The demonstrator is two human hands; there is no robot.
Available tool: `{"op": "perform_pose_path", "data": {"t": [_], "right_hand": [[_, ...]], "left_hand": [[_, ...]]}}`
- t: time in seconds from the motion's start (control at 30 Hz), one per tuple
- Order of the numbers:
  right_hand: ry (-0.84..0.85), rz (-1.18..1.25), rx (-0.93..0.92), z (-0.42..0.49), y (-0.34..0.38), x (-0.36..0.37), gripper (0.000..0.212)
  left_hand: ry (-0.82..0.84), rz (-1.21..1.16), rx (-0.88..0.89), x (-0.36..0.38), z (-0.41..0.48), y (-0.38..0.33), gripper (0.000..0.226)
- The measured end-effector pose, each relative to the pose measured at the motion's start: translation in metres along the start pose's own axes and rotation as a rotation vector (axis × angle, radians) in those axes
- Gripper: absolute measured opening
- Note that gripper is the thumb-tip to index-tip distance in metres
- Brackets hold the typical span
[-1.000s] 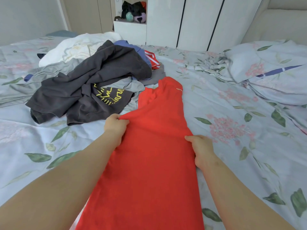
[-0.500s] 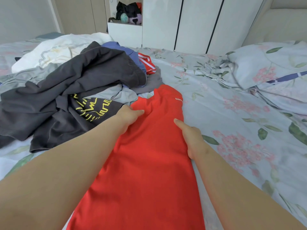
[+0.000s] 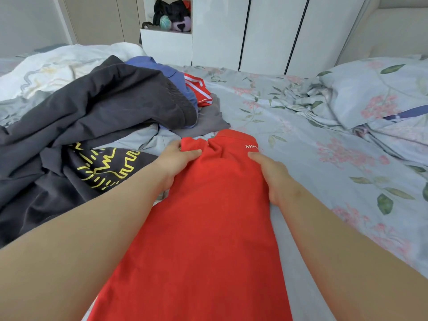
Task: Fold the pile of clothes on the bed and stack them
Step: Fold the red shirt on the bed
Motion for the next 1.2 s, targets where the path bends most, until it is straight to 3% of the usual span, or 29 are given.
{"op": "perform_pose_path", "data": {"t": [0.07,0.17,0.27,0.33,0.4,0.5,0.57,0.67,0.8,1.03,1.13,1.2], "right_hand": [[-0.042,-0.084,-0.047,0.011,0.007,0.006,0.058],[-0.11,-0.171,-0.12,0.027,0.014,0.011,0.02],[-0.176,0.037,-0.149,0.035,0.024,0.003,0.017],[-0.186,0.151,-0.128,0.042,0.023,-0.006,0.005],[-0.184,0.105,-0.059,0.048,0.014,-0.011,0.022],[-0.16,-0.024,-0.054,0.052,0.011,-0.007,0.047],[-0.161,-0.053,-0.064,0.051,0.01,-0.004,0.058],[-0.165,-0.043,-0.052,0.04,0.006,-0.009,0.053],[-0.075,0.012,0.02,0.009,-0.003,-0.02,0.043],[0.037,-0.083,0.13,-0.093,-0.028,-0.046,0.035],[0.102,-0.117,0.133,-0.138,-0.037,-0.05,0.016],[0.092,-0.162,0.117,-0.163,-0.045,-0.056,0.013]], "left_hand": [[0.067,0.035,0.039,0.01,0.006,-0.005,0.038],[-0.093,0.049,0.051,0.004,0.012,-0.005,0.027],[-0.32,-0.069,0.131,-0.012,0.019,-0.012,0.023],[-0.381,-0.096,0.159,-0.012,0.022,-0.013,0.028],[-0.368,0.028,0.113,-0.005,0.029,-0.005,0.035],[-0.322,0.395,0.046,0.005,0.04,0.0,0.051],[-0.319,0.474,0.036,0.005,0.041,-0.001,0.054],[-0.329,0.429,-0.001,-0.002,0.037,0.003,0.057],[-0.08,0.127,-0.157,-0.002,0.008,0.016,0.069],[0.242,0.266,-0.342,-0.011,-0.101,0.034,0.031],[0.214,0.229,-0.353,-0.023,-0.139,0.044,0.026],[0.07,0.205,-0.317,-0.038,-0.158,0.052,0.027]]}}
Point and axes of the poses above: each hand's wrist, its own z-axis towards the middle knuckle, its own x-axis out of the palm, y = z × x, the point moved 7 cm from there along z, towards the middle knuckle, and after that the axes turned 10 degrees about z, right-handed, at the moved point
